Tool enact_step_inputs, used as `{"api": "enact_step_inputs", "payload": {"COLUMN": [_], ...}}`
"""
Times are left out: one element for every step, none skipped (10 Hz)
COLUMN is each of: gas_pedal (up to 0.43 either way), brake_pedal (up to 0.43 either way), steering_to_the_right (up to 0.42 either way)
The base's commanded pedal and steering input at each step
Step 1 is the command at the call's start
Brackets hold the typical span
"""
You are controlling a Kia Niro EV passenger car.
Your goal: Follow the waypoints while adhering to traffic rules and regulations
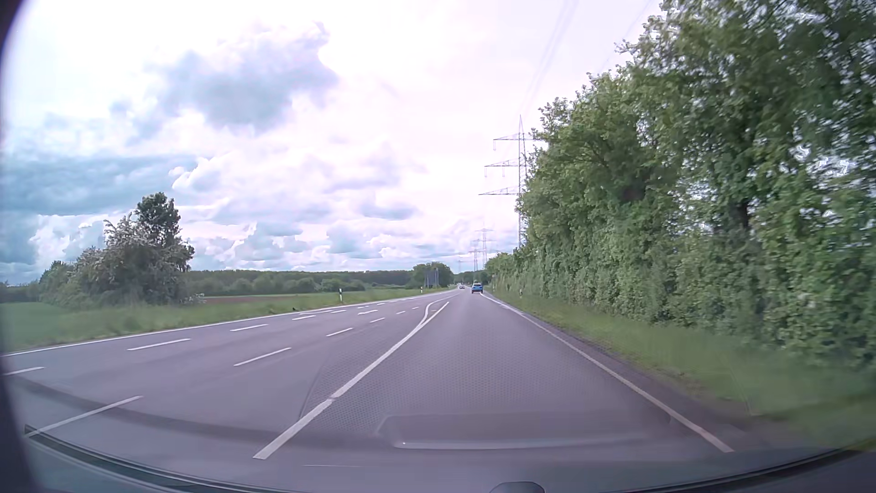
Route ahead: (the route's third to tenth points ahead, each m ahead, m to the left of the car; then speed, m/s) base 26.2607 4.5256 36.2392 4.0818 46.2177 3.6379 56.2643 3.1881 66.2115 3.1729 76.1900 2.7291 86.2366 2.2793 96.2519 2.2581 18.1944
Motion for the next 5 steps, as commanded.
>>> {"api": "enact_step_inputs", "payload": {"gas_pedal": [0.177, 0.177, 0.177, 0.177, 0.177], "brake_pedal": [0.0, 0.0, 0.0, 0.0, 0.0], "steering_to_the_right": [-0.004, -0.004, -0.004, -0.004, -0.004]}}
